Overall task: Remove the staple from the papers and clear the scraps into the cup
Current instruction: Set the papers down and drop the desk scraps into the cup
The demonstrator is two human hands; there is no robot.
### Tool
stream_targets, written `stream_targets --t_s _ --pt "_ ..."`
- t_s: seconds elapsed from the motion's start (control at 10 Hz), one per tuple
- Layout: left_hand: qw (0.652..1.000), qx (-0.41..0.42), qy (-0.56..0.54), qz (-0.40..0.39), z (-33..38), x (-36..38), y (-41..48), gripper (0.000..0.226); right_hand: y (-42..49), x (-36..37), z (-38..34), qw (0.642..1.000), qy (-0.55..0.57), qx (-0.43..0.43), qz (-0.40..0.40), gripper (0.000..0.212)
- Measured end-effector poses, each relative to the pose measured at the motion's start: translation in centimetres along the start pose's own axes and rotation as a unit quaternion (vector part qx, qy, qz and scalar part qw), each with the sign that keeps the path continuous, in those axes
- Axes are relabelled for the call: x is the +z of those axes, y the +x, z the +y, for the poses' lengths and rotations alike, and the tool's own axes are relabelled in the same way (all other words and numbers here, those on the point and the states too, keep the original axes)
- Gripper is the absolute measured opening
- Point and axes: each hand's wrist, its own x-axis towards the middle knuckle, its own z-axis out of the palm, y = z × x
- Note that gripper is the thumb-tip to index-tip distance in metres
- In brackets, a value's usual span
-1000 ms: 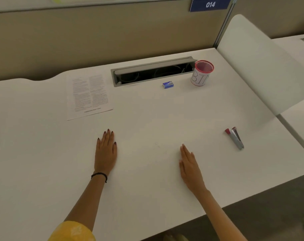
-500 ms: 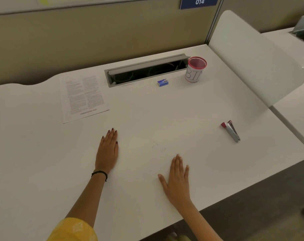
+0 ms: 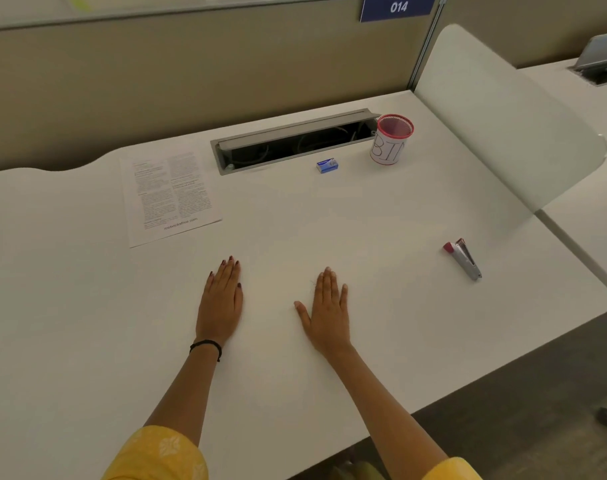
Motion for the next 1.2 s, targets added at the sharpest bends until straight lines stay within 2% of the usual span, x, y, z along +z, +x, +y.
stream_targets --t_s 0.1,0.2,0.3,0.5,0.7,0.8,0.9,1.0,1.1,1.2 --pt "1.000 0.003 -0.005 0.002 0.0 0.0 0.0 0.059 -0.1 0.0 0.6 0.999 0.014 -0.038 0.009 0.082" --pt "1.000 0.005 -0.010 0.004 0.1 0.0 0.1 0.059 -0.2 -0.2 1.1 0.999 0.034 -0.008 0.036 0.077" --pt "1.000 0.001 -0.010 0.003 -0.1 -0.1 0.3 0.059 0.1 -0.3 1.3 0.997 0.055 0.032 0.049 0.082" --pt "1.000 -0.001 -0.022 0.002 0.1 0.0 -0.1 0.059 0.6 -0.6 1.5 0.995 0.059 -0.084 0.011 0.059" --pt "1.000 -0.006 -0.019 0.003 0.1 -0.1 0.1 0.059 0.7 -1.2 1.6 0.979 0.104 -0.175 0.013 0.047" --pt "1.000 -0.004 -0.020 0.006 0.1 0.0 0.1 0.059 0.4 -1.7 1.7 0.978 0.153 -0.128 0.056 0.046" --pt "1.000 -0.004 -0.025 0.006 0.1 0.0 0.1 0.059 -0.1 -0.8 2.1 0.983 0.148 -0.030 0.100 0.048" --pt "1.000 -0.006 -0.027 0.008 0.1 0.0 0.1 0.059 -0.9 0.1 1.7 0.994 0.087 -0.002 0.060 0.059" --pt "1.000 -0.006 -0.026 0.008 0.0 0.0 0.1 0.059 -1.2 0.4 1.4 0.998 0.027 -0.031 0.054 0.059" --pt "0.999 -0.005 -0.029 0.013 0.1 -0.1 0.1 0.059 -0.9 0.4 1.7 0.995 0.041 -0.070 0.059 0.057"
